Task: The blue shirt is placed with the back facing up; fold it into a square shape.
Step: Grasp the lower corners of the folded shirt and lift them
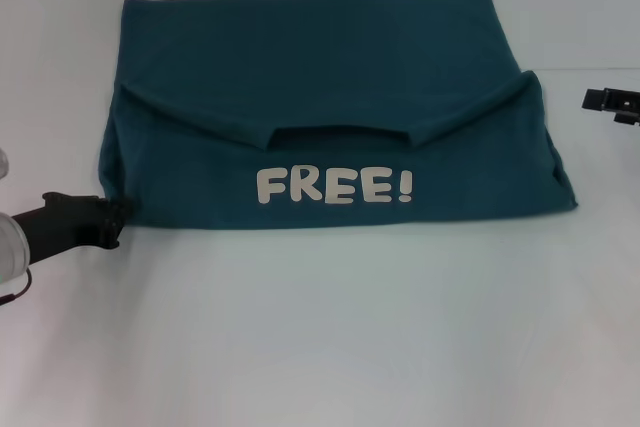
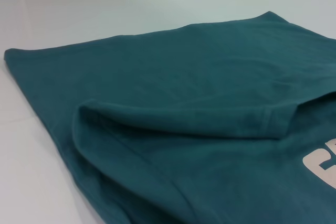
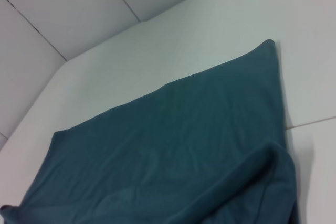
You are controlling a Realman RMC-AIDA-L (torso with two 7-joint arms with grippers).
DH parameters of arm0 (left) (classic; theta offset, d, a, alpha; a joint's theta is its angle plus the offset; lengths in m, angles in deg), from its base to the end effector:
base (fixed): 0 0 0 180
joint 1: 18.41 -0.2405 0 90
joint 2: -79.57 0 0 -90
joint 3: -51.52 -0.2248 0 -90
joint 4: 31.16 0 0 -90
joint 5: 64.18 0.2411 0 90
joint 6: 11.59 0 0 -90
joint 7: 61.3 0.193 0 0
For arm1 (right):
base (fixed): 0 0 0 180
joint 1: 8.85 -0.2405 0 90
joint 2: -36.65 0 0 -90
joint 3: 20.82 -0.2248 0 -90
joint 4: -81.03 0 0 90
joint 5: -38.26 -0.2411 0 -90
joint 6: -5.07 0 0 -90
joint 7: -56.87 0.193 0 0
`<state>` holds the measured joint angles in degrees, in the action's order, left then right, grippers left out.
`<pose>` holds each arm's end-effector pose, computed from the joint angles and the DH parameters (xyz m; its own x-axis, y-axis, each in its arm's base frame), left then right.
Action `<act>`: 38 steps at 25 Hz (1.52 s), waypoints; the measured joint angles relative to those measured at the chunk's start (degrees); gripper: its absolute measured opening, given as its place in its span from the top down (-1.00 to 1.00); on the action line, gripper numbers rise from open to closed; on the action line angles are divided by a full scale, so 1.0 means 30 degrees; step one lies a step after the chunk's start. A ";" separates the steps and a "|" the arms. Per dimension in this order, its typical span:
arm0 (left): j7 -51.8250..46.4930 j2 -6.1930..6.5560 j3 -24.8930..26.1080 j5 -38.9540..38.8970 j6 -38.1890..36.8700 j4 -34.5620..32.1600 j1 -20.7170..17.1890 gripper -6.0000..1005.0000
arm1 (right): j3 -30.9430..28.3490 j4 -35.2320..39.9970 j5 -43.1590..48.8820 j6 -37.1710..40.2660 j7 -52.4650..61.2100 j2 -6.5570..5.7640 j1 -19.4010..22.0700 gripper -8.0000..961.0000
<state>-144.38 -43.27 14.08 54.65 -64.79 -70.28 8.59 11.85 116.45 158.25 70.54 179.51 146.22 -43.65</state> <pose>-0.3401 0.4080 -0.0146 0.7417 0.5054 0.4409 0.6659 -0.4767 -0.5738 0.3114 0.4477 0.0741 0.2848 -0.6723 -0.6833 -0.9584 -0.2145 -0.1884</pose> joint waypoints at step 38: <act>-0.1166 0.0107 0.0076 0.1025 -0.1373 -0.0934 -0.0240 0.98 | 0.2214 -0.0177 0.3794 -0.1578 0.0811 0.1104 -0.0504 -0.32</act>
<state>-147.88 -42.95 14.30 57.72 -68.90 -73.08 7.87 18.49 115.92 169.64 65.81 181.95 149.53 -45.16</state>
